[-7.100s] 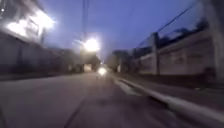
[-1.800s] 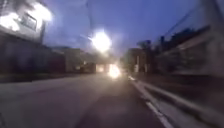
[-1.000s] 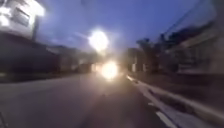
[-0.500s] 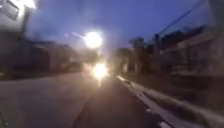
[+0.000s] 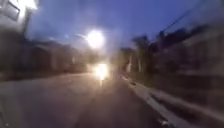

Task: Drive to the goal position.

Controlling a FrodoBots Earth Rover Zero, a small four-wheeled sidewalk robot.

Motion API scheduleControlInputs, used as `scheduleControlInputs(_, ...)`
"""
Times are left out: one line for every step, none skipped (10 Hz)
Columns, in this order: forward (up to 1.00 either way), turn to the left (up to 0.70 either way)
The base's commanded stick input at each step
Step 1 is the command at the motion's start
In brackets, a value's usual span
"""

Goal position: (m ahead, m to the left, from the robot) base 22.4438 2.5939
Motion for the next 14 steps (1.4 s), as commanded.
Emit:
scheduleControlInputs(0.30,0.00)
scheduleControlInputs(0.70,0.00)
scheduleControlInputs(0.70,0.00)
scheduleControlInputs(0.70,0.00)
scheduleControlInputs(0.70,-0.07)
scheduleControlInputs(0.70,-0.28)
scheduleControlInputs(0.70,-0.35)
scheduleControlInputs(0.70,-0.35)
scheduleControlInputs(0.70,-0.35)
scheduleControlInputs(0.70,-0.34)
scheduleControlInputs(0.70,-0.33)
scheduleControlInputs(0.70,-0.10)
scheduleControlInputs(0.70,0.00)
scheduleControlInputs(0.70,0.00)
